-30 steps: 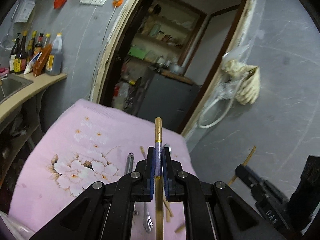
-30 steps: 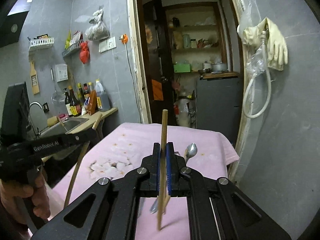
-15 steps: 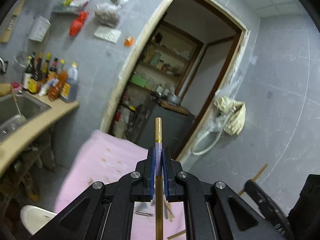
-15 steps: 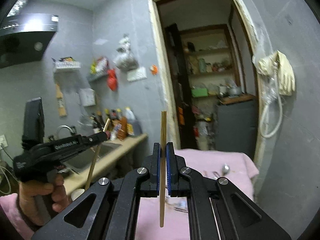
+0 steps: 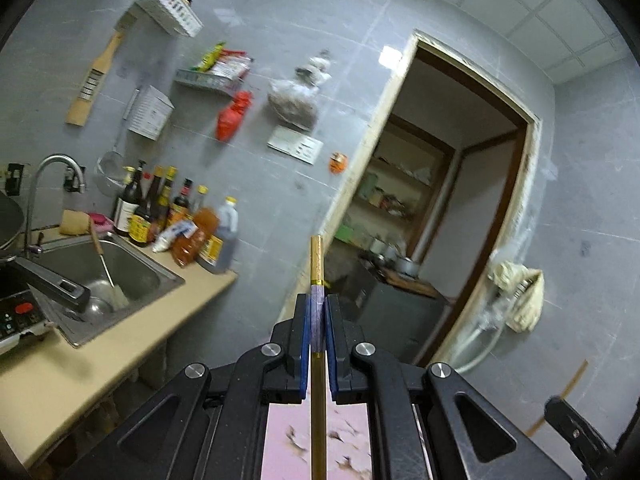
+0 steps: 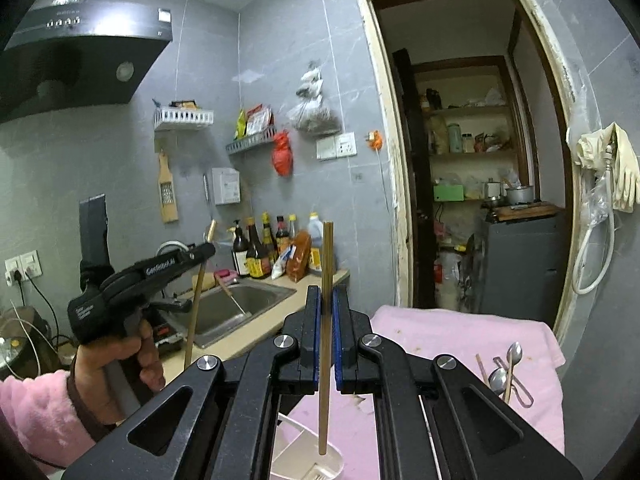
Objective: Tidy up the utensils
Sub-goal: 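Carry the chopstick to the white caddy and drop it in with the right tool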
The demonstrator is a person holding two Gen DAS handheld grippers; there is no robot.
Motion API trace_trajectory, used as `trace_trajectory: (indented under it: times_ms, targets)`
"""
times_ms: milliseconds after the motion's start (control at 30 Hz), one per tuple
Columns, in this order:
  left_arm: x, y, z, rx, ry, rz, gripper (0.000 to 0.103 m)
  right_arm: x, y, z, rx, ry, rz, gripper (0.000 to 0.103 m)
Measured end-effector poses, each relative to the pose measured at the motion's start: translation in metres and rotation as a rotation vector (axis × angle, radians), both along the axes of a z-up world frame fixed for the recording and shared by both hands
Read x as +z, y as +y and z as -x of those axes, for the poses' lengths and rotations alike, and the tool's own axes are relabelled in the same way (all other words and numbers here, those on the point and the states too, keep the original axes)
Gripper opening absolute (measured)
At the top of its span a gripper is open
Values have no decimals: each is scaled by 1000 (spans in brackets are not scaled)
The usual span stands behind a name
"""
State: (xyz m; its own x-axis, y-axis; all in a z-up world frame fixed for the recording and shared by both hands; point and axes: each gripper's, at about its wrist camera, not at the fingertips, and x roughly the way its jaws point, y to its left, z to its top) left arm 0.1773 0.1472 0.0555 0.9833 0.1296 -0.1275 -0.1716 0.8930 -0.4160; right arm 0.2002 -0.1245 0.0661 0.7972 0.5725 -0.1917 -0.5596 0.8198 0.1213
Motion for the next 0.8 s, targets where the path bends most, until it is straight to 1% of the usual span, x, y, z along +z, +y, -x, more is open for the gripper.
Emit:
trace_trajectory:
  times_ms: [167, 367, 500, 667, 800]
  targets:
    - [-17, 16, -9, 36, -16, -6, 7, -18, 11, -4, -8, -1, 26, 5]
    - [-36, 15, -19, 65, -3, -33, 7, -42, 20, -13, -12, 48, 44, 5]
    - [-40, 11, -20, 87, -5, -49, 7, -52, 21, -15, -6, 67, 56, 5]
    - [-42, 5, -22, 94, 30, -65, 7, -61, 22, -17, 0, 77, 68, 5]
    - [-45, -3, -17, 83, 59, -96, 7, -66, 22, -18, 2, 94, 74, 5]
